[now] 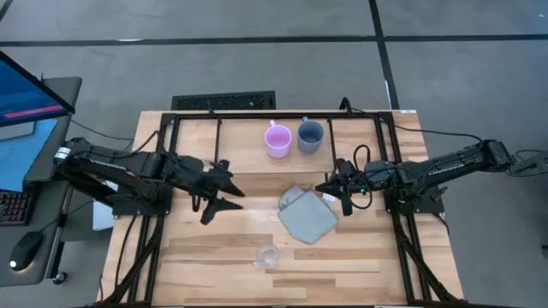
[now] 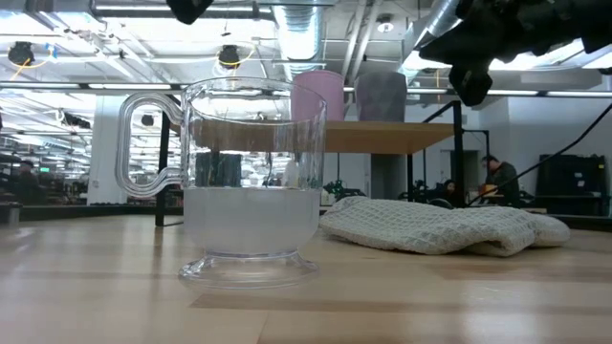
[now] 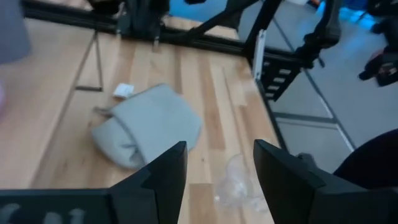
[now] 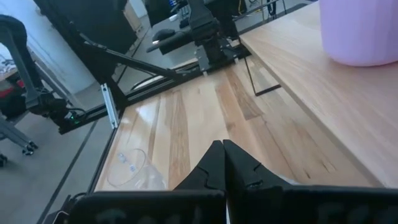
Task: Stack small to large cups/mugs on shelf
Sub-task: Put the transparent mug on the shelf
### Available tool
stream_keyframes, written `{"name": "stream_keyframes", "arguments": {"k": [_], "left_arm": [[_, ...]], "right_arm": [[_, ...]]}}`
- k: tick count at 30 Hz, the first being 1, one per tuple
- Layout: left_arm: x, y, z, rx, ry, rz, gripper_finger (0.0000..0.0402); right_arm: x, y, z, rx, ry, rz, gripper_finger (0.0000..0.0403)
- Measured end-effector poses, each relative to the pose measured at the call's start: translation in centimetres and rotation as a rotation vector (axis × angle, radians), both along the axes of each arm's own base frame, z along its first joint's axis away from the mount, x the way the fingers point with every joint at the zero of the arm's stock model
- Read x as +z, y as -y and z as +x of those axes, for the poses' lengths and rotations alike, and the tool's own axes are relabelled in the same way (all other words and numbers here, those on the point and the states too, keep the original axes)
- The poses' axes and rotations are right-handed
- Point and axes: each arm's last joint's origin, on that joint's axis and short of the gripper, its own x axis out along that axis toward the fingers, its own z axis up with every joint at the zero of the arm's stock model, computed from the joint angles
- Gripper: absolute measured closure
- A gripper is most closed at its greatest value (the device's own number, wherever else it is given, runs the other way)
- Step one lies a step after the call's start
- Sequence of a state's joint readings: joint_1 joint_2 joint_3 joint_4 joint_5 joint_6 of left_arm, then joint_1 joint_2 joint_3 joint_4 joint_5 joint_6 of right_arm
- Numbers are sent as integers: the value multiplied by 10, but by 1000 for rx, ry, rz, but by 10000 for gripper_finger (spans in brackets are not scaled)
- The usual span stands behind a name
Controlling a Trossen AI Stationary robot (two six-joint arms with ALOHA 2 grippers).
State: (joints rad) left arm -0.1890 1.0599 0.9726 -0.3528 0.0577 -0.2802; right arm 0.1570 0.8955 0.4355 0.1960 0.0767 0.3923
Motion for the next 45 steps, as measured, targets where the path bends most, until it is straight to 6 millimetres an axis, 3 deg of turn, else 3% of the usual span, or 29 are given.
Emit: {"name": "stream_keyframes", "arguments": {"k": [11, 14, 31, 45], "left_arm": [[-33, 30, 33, 19, -110, -21, 240], [-37, 40, 43, -31, -72, -20, 240], [-82, 66, 72, 0, -223, -91, 240], [-91, 92, 106, 79, -492, 34, 240]], "right_arm": [[-3, -2, 0, 54, -27, 2, 392], [-4, -2, 0, 56, -34, 1, 392], [-5, -3, 0, 73, -49, -27, 392], [-6, -10, -2, 110, -57, -37, 392]]}}
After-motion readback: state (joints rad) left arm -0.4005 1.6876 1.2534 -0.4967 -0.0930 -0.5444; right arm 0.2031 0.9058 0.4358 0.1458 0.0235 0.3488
